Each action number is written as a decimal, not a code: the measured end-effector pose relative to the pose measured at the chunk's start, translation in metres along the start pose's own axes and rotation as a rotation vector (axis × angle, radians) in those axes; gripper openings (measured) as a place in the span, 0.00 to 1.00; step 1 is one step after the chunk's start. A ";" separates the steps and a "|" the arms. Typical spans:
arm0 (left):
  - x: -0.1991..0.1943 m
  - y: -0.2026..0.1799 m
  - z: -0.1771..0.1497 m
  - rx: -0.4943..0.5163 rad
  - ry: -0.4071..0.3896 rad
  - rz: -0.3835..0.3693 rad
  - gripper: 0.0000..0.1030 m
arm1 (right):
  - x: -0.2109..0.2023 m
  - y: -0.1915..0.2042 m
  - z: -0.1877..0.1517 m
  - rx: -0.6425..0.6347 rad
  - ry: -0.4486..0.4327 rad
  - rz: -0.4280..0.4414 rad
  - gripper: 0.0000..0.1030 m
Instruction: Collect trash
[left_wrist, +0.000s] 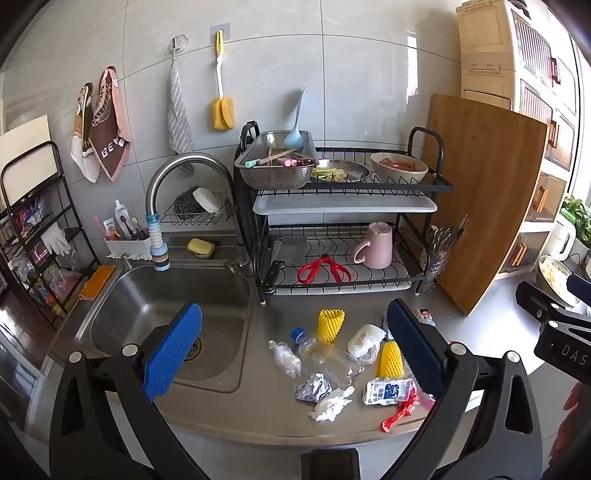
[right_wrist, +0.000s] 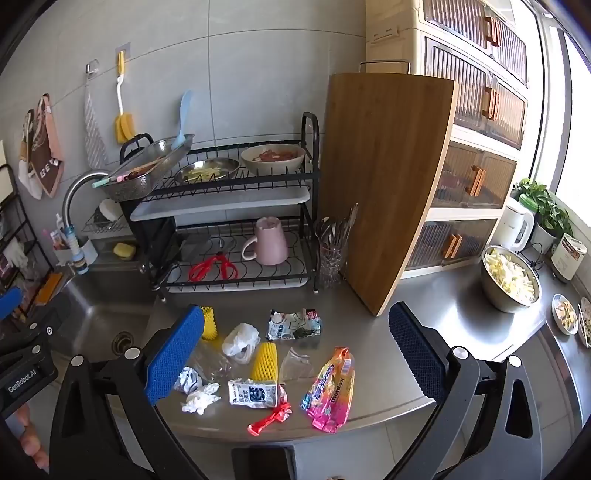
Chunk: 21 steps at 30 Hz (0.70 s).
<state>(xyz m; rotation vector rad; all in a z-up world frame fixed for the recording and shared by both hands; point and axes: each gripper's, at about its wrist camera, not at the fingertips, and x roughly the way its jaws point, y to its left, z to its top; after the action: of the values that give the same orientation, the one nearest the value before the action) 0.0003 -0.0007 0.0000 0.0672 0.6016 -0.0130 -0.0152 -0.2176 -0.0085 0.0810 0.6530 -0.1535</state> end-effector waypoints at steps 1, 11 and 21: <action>0.000 0.000 0.000 -0.004 0.001 -0.002 0.92 | 0.000 0.000 0.000 0.001 0.000 0.001 0.97; 0.005 0.003 0.003 -0.034 0.007 -0.019 0.92 | 0.003 -0.001 0.002 -0.004 0.002 -0.003 0.97; 0.009 0.002 0.003 -0.031 0.007 -0.024 0.92 | 0.007 0.000 0.003 0.000 0.001 0.002 0.97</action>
<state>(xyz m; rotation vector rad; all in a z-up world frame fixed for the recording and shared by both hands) 0.0091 0.0008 -0.0026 0.0296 0.6094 -0.0266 -0.0078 -0.2186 -0.0104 0.0816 0.6538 -0.1517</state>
